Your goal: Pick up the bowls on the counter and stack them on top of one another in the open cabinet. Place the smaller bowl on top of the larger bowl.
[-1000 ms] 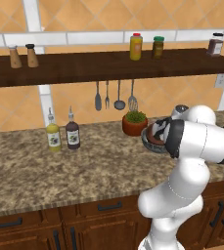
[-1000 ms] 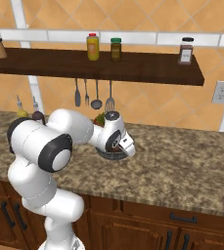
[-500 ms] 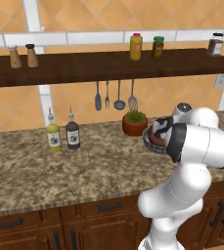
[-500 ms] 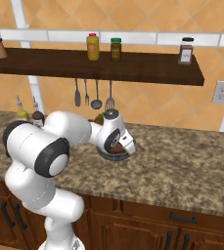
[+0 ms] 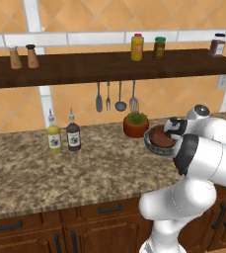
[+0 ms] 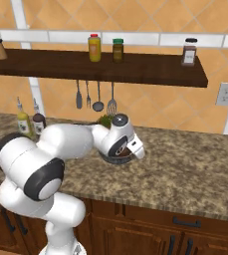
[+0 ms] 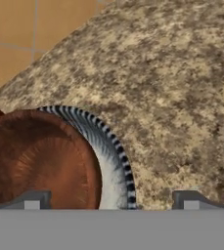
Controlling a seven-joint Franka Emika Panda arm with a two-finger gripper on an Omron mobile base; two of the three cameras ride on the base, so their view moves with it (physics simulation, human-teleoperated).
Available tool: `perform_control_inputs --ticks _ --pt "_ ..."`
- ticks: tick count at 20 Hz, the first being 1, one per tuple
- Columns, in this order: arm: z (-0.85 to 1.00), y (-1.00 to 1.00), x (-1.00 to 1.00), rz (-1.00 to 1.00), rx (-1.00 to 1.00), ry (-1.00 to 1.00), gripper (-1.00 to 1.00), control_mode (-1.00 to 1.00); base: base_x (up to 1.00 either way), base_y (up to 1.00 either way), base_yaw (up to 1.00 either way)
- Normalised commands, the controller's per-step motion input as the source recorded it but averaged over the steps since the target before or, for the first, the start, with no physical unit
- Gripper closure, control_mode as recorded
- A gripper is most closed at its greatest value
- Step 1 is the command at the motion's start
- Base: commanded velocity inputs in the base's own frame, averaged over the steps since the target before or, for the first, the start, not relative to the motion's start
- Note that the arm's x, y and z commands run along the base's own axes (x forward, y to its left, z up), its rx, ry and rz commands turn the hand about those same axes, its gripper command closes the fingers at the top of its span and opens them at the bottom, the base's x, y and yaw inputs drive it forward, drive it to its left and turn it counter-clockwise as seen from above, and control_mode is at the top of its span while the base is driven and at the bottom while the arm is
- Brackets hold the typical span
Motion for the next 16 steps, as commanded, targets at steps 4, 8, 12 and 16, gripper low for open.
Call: perform_control_inputs --ticks 4,8,12,16 --pt "0.00 -0.45 0.01 -0.01 0.11 0.05 -1.00 -1.00 0.00 0.00 0.00" --pt "-0.22 0.00 0.10 0.00 0.00 0.11 -1.00 -1.00 0.00 0.00 0.00" --pt "-0.38 0.00 0.06 0.00 0.00 0.13 -1.00 -1.00 0.00 0.00 0.00" --pt "-0.32 0.00 0.00 0.00 0.00 0.09 -1.00 -1.00 0.00 0.00 0.00"
